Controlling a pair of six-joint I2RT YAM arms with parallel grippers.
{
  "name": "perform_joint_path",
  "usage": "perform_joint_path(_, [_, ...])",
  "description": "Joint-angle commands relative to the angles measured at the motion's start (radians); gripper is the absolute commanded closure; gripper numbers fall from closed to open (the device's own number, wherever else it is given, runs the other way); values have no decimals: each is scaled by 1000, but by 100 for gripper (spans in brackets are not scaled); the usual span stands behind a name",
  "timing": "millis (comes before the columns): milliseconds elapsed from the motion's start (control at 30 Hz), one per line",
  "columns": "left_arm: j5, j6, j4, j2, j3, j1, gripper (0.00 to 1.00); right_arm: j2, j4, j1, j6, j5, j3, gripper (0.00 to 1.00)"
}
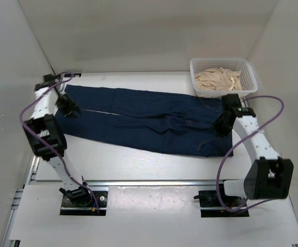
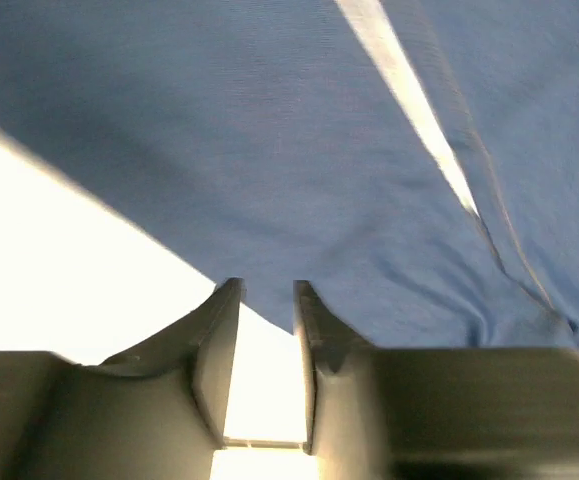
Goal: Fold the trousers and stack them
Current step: Flatten the trousers out, then fold the trousers
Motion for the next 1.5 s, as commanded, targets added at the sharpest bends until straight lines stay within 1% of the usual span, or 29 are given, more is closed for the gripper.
perform_joint_path(0, [-69, -47, 69, -79, -157, 179, 57, -73, -39, 2, -26, -42, -145, 65])
perform_joint_path(33, [-83, -47, 85, -79, -197, 205, 53, -88, -39, 2, -26, -77, -167, 65])
perform_joint_path(67, [-83, -56, 85, -66, -206, 228, 52, -114, -39, 2, -26, -92, -185, 65])
perform_joint_path(100, [-83, -56, 96, -28, -207, 262, 50, -124, -30, 2, -26, -109, -211, 64])
perform_joint_path(167, [-83, -65, 108, 13, -182, 273, 45, -133, -30, 2, -37, -129, -221, 63])
perform_joint_path(200, [-83, -65, 118, 33, -167, 273, 45, -133, -30, 2, -37, -140, -221, 56])
perform_joint_path(267, [-83, -78, 118, 91, -118, 273, 45, -133, -42, 2, -48, -157, -221, 46])
perform_joint_path(300, [-83, -87, 118, 108, -101, 264, 45, -133, -51, 2, -60, -157, -221, 35])
perform_joint_path(333, [-83, -96, 118, 134, -73, 264, 45, -144, -51, 2, -60, -166, -210, 27])
perform_joint_path(367, [-97, -96, 118, 145, -61, 264, 47, -153, -65, 2, -60, -166, -210, 22])
perform_joint_path(400, [-97, -96, 118, 154, -61, 264, 50, -153, -74, 2, -60, -166, -210, 21])
perform_joint_path(433, [-109, -107, 118, 174, -47, 254, 53, -164, -90, 2, -60, -175, -210, 11])
perform_joint_path(467, [-121, -107, 118, 184, -47, 254, 56, -173, -106, -9, -43, -175, -210, 11])
perform_joint_path(500, [-121, -107, 118, 184, -47, 254, 68, -187, -132, -22, -30, -175, -210, 11])
perform_joint_path(567, [-121, -107, 118, 211, -47, 254, 87, -214, -162, -51, -8, -175, -225, 18])
perform_joint_path(600, [-121, -107, 118, 211, -47, 254, 90, -255, -191, -65, 7, -175, -236, 22])
perform_joint_path(667, [-121, -96, 118, 211, -47, 254, 90, -311, -203, -116, 49, -166, -292, 28])
perform_joint_path(733, [-121, -96, 118, 187, -47, 254, 90, -389, -203, -160, 78, -166, -339, 30])
perform_joint_path(767, [-131, -96, 118, 172, -47, 254, 90, -410, -203, -202, 78, -177, -381, 30])
perform_joint_path(800, [-131, -96, 118, 143, -56, 254, 90, -441, -182, -216, 78, -215, -405, 30])
perform_joint_path(933, [-112, -96, 118, 109, -56, 254, 90, -451, -111, -239, 89, -257, -472, 28])
perform_joint_path(1067, [-103, -87, 118, 109, -65, 244, 90, -415, -25, -239, 107, -281, -485, 28])
perform_joint_path(1267, [-94, -87, 118, 109, -75, 234, 90, -255, 34, -239, 107, -249, -417, 29])
perform_joint_path(1300, [-94, -87, 118, 109, -75, 234, 90, -238, 34, -239, 107, -231, -408, 32])
perform_joint_path(1400, [-94, -87, 118, 118, -75, 234, 90, -173, 62, -248, 107, -208, -394, 38])
perform_joint_path(1467, [-94, -87, 118, 118, -75, 234, 90, -132, 99, -260, 107, -207, -394, 39])
